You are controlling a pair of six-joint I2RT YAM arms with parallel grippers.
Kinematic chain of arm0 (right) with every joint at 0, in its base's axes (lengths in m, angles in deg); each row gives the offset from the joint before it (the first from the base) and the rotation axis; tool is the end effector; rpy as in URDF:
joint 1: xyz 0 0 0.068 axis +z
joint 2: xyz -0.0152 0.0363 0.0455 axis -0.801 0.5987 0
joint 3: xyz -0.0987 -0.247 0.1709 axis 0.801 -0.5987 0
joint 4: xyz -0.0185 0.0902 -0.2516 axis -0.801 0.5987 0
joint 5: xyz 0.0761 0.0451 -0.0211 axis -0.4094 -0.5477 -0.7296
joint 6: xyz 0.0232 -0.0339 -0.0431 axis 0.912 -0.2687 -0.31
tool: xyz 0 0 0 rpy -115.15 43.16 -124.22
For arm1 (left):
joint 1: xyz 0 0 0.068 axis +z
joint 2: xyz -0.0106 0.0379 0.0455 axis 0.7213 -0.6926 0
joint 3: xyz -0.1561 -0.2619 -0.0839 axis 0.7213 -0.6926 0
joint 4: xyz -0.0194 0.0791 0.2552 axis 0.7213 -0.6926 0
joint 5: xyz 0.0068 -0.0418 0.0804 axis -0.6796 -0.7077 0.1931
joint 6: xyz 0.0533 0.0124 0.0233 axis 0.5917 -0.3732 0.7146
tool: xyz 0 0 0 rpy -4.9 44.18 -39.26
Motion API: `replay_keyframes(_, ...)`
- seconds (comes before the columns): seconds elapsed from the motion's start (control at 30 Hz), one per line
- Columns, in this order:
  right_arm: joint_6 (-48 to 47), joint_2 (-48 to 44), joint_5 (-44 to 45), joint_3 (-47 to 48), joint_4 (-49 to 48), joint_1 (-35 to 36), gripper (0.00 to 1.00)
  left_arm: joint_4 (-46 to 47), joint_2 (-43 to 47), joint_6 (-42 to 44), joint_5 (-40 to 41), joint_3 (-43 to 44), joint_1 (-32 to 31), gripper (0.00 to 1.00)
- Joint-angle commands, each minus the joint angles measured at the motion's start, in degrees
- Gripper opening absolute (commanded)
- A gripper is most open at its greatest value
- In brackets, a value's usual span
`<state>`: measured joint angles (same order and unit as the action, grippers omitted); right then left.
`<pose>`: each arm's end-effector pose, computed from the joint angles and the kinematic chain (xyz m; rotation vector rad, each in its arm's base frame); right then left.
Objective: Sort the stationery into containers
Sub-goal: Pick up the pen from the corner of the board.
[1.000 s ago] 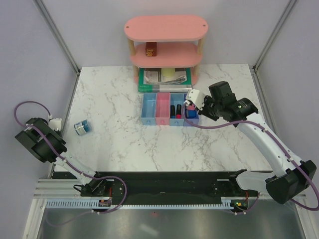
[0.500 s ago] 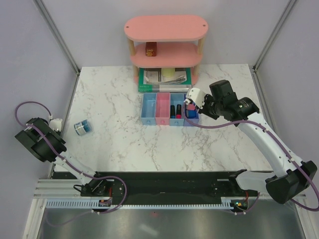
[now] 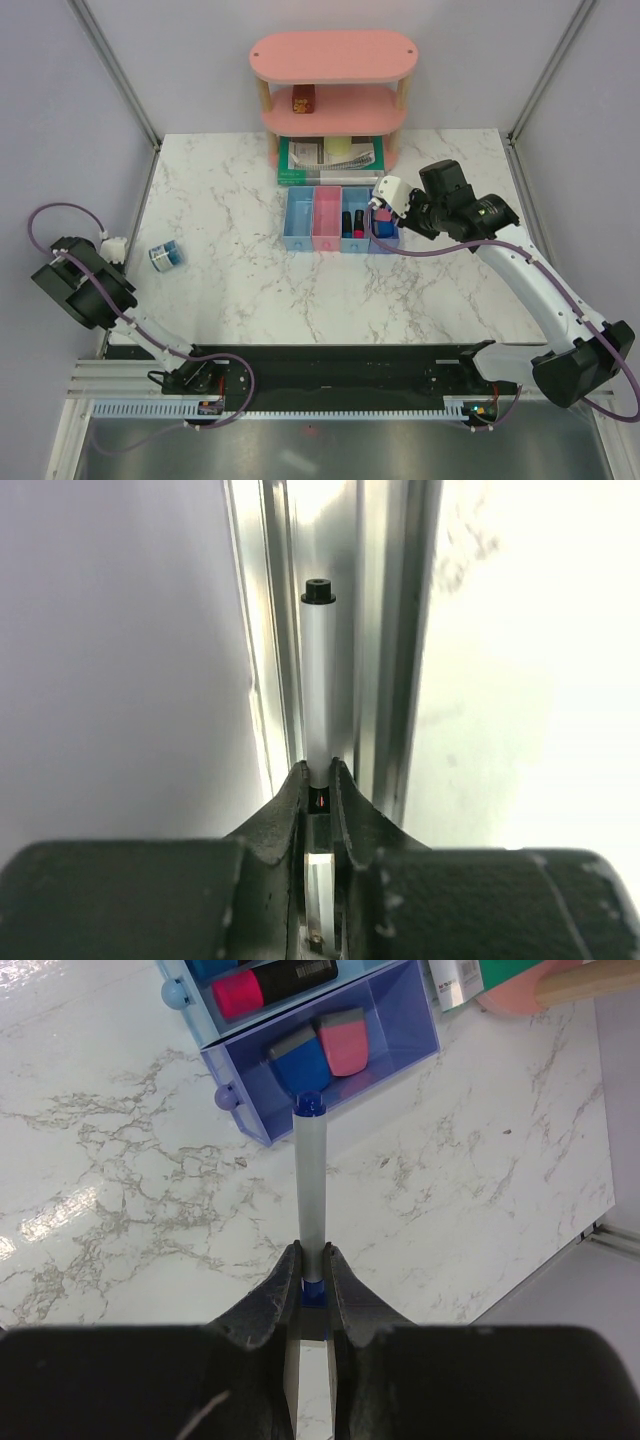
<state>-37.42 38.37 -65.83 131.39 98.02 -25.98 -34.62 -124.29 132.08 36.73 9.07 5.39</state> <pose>0.2223 0.1168 0.3937 -1.3799 1.9765 -0.0564 0.2330 0.2855 0.1471 0.0648 2.8358 0.2772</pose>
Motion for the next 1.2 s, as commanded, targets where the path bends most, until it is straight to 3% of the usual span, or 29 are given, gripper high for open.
replay_keyframes(0.0, 0.9, 0.1, -1.2, 2.8, -0.3, -0.2, 0.18, -12.5, 4.6, -2.9, -9.9, 4.1, 10.9, 0.02)
replay_keyframes(0.43, 0.9, -0.3, -0.9, 1.9, -0.3, 0.0, 0.18, -14.8, 20.1, -11.2, -24.9, 9.8, 10.9, 0.02)
replay_keyframes(0.73, 1.1, -0.3, -1.1, 1.4, -1.0, 0.0, 0.18, -21.1, 27.0, -13.1, -30.6, 13.6, 7.1, 0.02)
replay_keyframes(0.83, 1.2, -0.3, -1.0, 1.4, -1.1, -0.1, 0.18, -23.8, 29.0, -14.8, -31.2, 16.2, 3.6, 0.02)
replay_keyframes(1.17, 2.3, 0.1, -1.6, 0.7, -1.9, -0.1, 0.18, -27.5, 31.8, -26.9, -27.1, 23.0, -19.1, 0.02)
